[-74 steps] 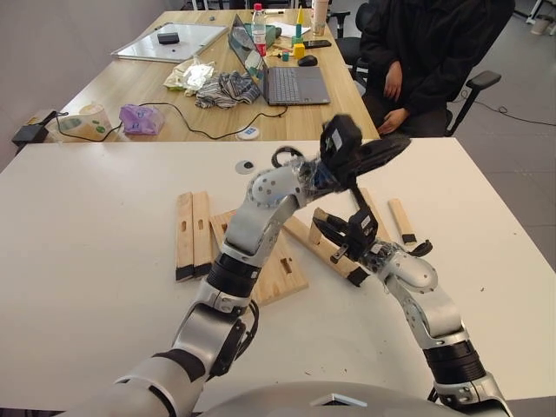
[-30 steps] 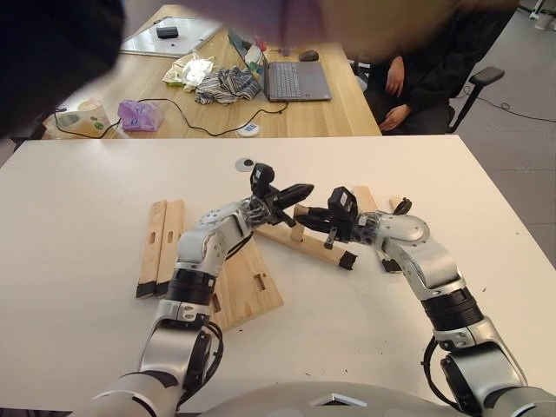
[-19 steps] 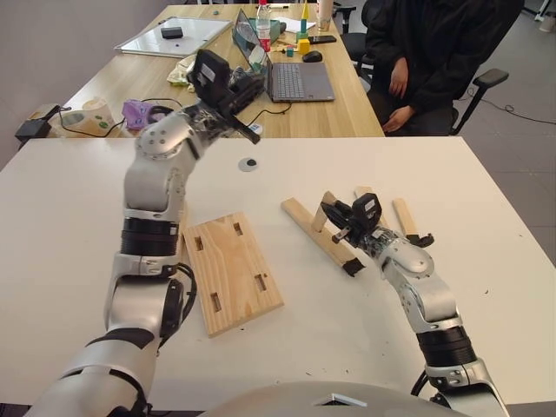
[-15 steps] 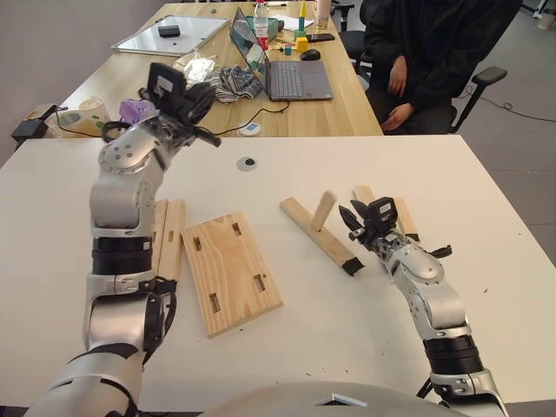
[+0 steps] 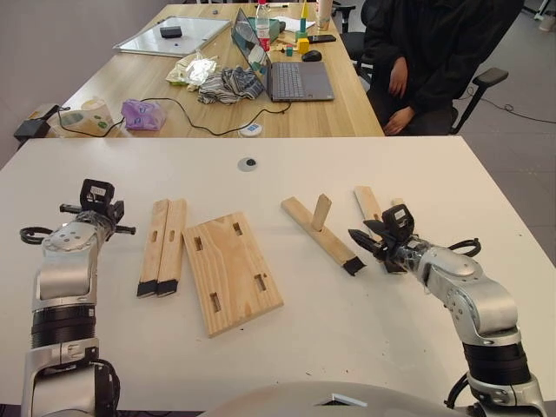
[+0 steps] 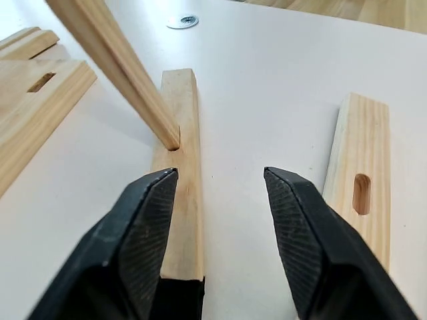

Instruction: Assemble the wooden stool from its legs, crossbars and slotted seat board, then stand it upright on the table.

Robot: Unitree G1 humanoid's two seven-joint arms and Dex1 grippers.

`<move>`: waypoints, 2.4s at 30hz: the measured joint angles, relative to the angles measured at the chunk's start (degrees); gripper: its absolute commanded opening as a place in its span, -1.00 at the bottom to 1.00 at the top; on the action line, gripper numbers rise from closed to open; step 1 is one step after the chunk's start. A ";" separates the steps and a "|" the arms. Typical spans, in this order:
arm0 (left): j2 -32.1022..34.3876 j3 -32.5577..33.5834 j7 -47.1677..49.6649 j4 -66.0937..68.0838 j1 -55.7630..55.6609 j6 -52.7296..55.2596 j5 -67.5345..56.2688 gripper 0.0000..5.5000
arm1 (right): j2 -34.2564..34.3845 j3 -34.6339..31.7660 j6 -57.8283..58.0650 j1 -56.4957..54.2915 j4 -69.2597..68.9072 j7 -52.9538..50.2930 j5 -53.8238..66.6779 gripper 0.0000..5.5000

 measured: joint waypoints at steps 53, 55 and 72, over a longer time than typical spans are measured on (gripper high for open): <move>-21.76 5.02 -21.53 -14.33 -32.91 18.62 -69.81 0.13 | 6.58 -11.86 11.91 -31.34 8.60 10.49 52.61 -0.27; -20.97 4.01 -21.69 -14.32 -32.66 18.53 -69.60 0.13 | 6.48 -11.38 11.90 -31.10 8.42 10.89 52.64 -0.27; -14.70 -2.04 -29.47 -13.77 -30.67 17.88 -64.19 -0.22 | -0.33 -4.83 8.49 -28.64 8.29 22.88 41.35 -0.27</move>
